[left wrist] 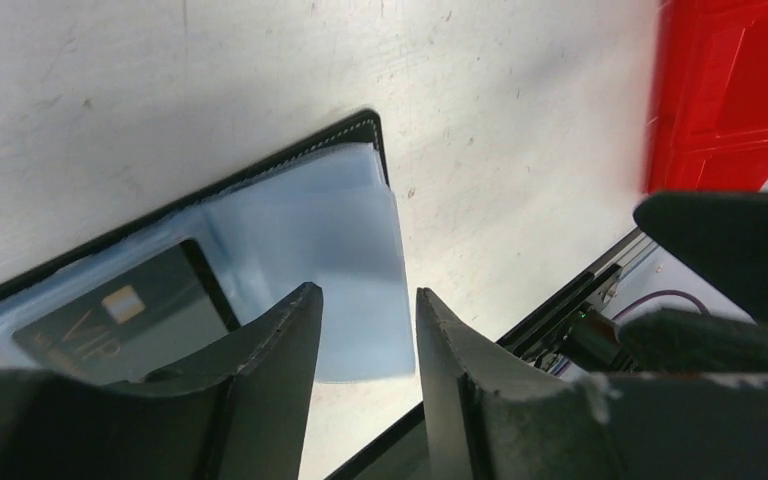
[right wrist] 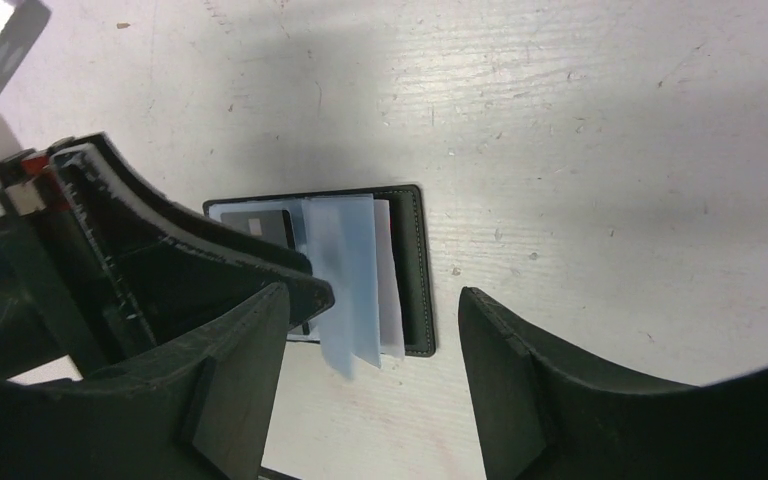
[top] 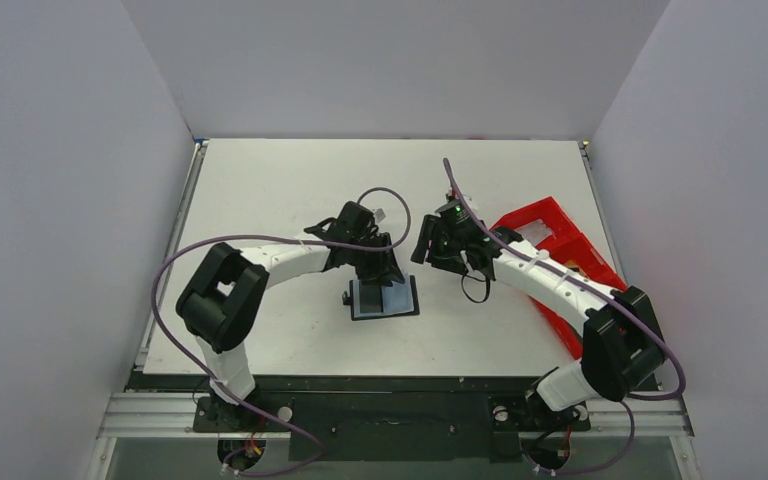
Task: Take the credit cards out of the card holder
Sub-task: Remove the credit card from the card holder.
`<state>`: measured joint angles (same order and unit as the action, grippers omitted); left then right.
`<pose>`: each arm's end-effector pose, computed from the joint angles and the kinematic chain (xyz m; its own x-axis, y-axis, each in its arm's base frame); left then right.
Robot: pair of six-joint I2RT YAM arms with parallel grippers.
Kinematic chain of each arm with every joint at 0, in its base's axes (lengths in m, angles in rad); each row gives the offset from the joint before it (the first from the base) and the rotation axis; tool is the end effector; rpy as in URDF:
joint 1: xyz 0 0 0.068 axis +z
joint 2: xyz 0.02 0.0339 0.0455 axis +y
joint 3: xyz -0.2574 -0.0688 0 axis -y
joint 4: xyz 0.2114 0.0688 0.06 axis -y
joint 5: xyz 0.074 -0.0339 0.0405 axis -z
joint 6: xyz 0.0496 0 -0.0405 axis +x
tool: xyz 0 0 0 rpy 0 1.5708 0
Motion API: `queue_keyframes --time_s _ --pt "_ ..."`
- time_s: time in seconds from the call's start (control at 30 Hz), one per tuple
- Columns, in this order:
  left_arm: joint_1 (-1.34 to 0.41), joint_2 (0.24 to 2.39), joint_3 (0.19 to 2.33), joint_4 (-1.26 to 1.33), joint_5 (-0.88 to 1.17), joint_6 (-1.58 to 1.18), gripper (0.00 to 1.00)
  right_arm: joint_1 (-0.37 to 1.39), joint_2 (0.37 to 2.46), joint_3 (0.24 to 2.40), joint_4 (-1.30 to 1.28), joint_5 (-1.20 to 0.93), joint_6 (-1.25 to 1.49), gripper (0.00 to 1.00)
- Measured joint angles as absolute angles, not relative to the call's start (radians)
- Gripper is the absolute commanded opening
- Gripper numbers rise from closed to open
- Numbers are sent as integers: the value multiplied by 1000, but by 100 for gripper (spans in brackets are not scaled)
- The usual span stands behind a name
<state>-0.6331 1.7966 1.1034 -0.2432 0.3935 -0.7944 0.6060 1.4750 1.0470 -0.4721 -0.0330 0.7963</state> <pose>0.2706 -0.2222 0.1789 -0.9756 -0.1014 -0.1950 0.0480 0.7675 -0.6392 0.2370 0.1662 0.2398 -0.8693 0.2668 -0.4162 0.0503 0.8853 0.4623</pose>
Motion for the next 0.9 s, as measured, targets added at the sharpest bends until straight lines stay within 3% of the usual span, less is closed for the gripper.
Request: queue_keyframes --time_s 0.27,0.67,0.9 --pt "-658 1898 1166 -218 401 -809 54 588 1439 1025 -494 -5 788 59" --pt "-668 1928 1187 -210 403 -818 56 582 1430 1014 -503 4 781 59" --pt "-640 1840 1182 -253 372 -798 57 584 1430 1014 -503 1 777 59"
